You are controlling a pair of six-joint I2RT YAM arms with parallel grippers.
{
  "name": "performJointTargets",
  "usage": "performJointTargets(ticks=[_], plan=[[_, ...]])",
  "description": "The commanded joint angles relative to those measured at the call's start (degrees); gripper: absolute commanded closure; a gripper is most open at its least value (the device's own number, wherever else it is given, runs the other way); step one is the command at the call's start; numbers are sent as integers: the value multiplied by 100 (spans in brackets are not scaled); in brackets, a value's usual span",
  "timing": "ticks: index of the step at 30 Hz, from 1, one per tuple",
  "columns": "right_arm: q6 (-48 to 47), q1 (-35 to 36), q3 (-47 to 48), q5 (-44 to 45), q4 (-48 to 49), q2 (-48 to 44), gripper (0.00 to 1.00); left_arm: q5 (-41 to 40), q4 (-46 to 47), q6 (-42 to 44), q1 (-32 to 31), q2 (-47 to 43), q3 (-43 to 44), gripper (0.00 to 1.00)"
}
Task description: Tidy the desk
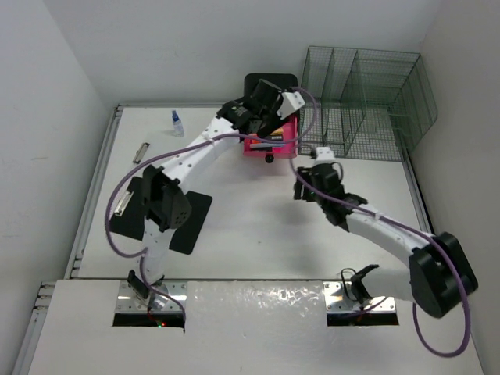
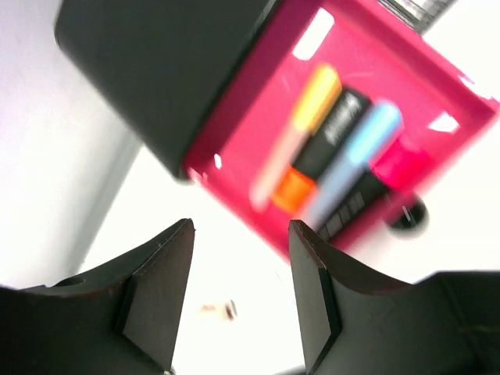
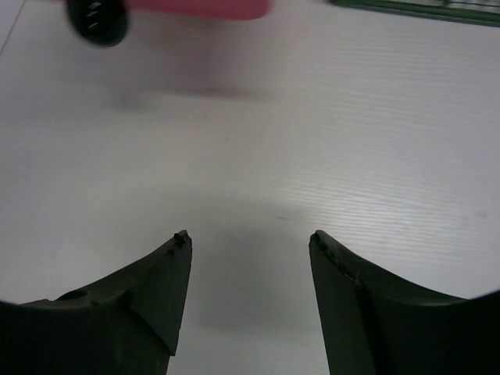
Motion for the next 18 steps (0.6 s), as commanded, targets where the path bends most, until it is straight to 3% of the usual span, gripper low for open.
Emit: performJointTargets(ticks=[1, 3, 7, 12, 18], plan=[[44, 664, 398, 505, 747, 448, 39, 480, -498, -786, 386, -989, -476, 50], [167, 718, 443, 471, 983, 826, 37, 912, -665, -1154, 904, -1209, -661, 50], [116, 876, 916, 348, 1160, 1458, 33, 1696, -377, -1359, 1722, -2149, -1905, 50], [-8, 938, 1488, 366, 1484, 2223, 34, 1504, 168, -1130, 2083, -2983, -3445, 50], [-79, 965, 2156, 479, 1617, 2812, 37, 1213, 555, -972, 2540, -3380, -4133, 50]])
